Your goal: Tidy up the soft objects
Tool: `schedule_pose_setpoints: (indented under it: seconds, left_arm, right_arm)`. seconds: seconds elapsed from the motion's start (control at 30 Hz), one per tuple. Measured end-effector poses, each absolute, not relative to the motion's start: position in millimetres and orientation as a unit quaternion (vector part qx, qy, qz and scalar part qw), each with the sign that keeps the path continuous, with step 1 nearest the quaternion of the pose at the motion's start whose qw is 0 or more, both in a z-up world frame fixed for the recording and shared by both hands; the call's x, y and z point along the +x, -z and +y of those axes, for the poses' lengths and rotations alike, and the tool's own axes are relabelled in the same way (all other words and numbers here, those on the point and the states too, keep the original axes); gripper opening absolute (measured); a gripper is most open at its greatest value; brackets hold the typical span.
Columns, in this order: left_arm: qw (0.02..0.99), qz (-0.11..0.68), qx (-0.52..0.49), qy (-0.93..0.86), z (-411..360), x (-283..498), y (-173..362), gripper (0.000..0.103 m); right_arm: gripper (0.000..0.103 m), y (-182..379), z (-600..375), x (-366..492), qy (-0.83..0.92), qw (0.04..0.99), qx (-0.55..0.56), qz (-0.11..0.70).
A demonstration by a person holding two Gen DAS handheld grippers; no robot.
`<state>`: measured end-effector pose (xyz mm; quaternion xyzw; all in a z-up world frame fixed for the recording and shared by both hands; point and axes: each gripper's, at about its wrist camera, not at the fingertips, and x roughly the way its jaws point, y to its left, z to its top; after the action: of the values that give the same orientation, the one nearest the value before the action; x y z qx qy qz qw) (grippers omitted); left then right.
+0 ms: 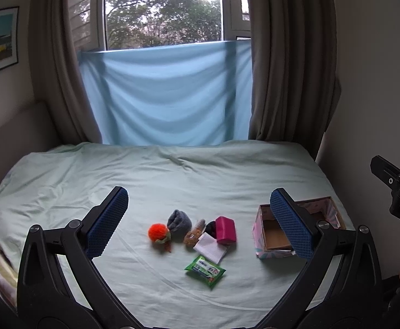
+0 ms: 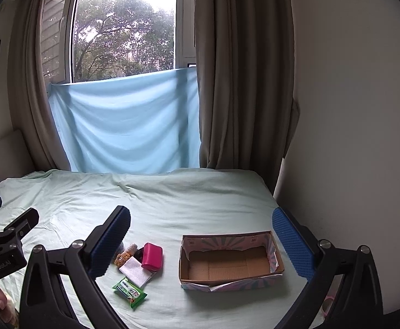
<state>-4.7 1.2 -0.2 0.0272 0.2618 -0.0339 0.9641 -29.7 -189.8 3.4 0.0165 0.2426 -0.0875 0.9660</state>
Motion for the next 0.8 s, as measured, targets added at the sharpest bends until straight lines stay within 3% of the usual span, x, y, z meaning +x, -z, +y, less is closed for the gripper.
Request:
schedule_pose_setpoints:
  seconds: [0.8]
  left_arm:
    - [0.964, 0.263, 0.026, 0.031, 1.4, -5.6, -1.3, 0.103]
  right_arm:
    - [0.103, -3.5, -186.4, -25.0, 0.08, 0.966, 0.022, 0.243]
